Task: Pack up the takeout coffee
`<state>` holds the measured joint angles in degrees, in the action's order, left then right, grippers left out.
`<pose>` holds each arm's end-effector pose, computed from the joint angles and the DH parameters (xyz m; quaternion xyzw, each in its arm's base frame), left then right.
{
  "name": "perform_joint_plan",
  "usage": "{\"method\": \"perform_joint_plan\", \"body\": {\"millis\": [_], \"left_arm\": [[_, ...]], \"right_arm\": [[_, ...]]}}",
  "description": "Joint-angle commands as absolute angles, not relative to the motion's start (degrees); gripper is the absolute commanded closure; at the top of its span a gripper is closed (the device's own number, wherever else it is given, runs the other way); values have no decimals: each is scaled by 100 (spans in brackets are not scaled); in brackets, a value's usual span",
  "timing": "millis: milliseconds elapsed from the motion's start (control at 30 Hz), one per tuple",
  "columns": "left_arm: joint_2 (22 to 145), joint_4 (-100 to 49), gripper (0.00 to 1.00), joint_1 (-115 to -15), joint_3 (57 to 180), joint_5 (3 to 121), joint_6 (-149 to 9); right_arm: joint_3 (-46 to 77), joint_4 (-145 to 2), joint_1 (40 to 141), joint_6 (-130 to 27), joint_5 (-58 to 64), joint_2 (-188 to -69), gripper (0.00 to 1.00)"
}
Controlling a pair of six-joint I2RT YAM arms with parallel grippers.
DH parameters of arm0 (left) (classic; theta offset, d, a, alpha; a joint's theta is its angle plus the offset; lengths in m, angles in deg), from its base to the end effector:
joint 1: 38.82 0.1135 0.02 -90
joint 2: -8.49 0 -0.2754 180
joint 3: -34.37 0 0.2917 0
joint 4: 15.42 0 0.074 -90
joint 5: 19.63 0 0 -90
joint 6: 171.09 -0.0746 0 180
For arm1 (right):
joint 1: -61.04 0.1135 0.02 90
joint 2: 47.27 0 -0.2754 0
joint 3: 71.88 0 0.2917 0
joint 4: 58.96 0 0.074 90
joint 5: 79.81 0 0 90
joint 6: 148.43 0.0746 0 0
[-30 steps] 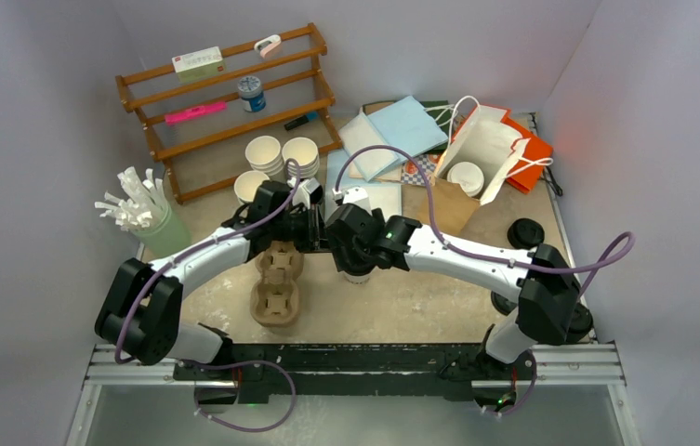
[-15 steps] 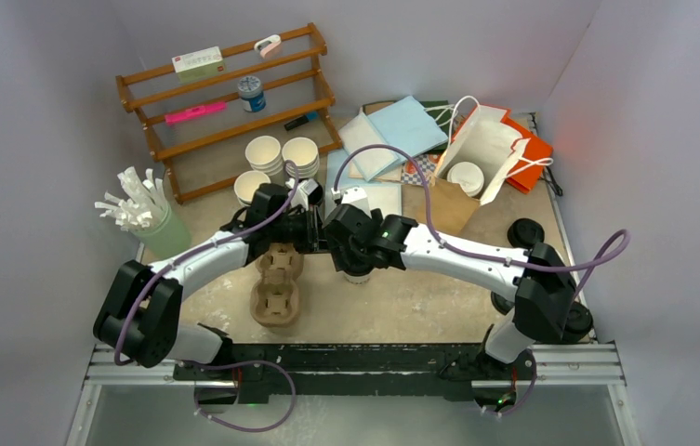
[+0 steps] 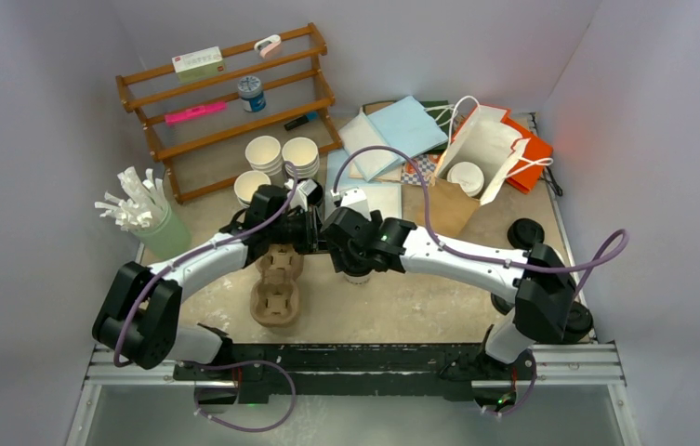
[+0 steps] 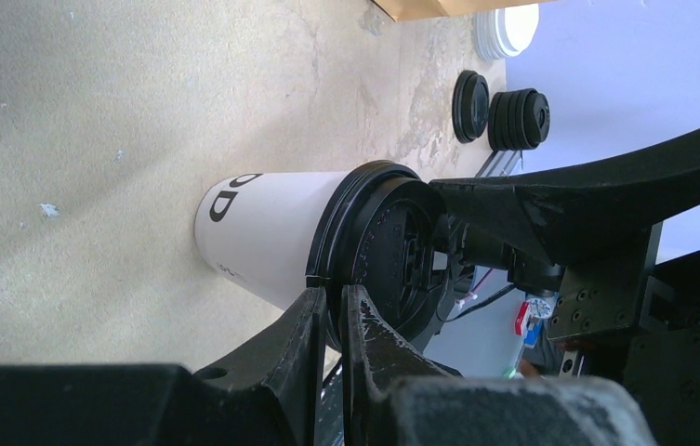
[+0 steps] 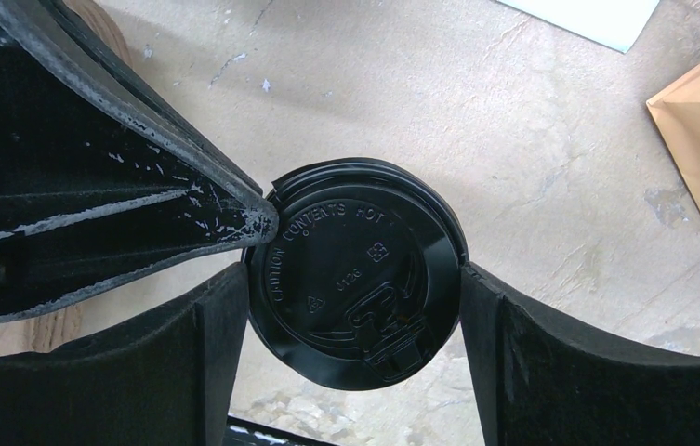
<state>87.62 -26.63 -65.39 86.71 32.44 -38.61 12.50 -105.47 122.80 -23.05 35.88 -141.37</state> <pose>0.2774 -0.1900 0.1707 0.0235 0.8615 -0.4756 0.1760 0.2205 0.3421 0.2215 -0.1500 0.9231 0.0716 0.3469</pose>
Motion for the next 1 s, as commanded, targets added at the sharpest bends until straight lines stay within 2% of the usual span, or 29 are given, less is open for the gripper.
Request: {"method": "perform_joint_plan", "body": {"millis": [0,233,600,800,967], "left_arm": [[8993,-3350,87,-6655,8281,3475,-4036],[8920,-3488,85,-6653,8499,3435,-4109],[8451,-4426,72,-6122,9663,3627,-4391],[7874,-4323,72,-6053,9044,3512,-3945],[7339,-3796,73,-6062,8315,3399,-3335]], "right_arm": [[211,-11960,12475,-2286,2636,-15041,20],[52,-11981,12472,-2224,2620,-15102,21],[399,-11951,12473,-1971,2270,-14857,22],[521,-11906,12461,-1740,2183,-14842,22],[1277,-12416,12458,-1094,2363,-15219,24]]}}
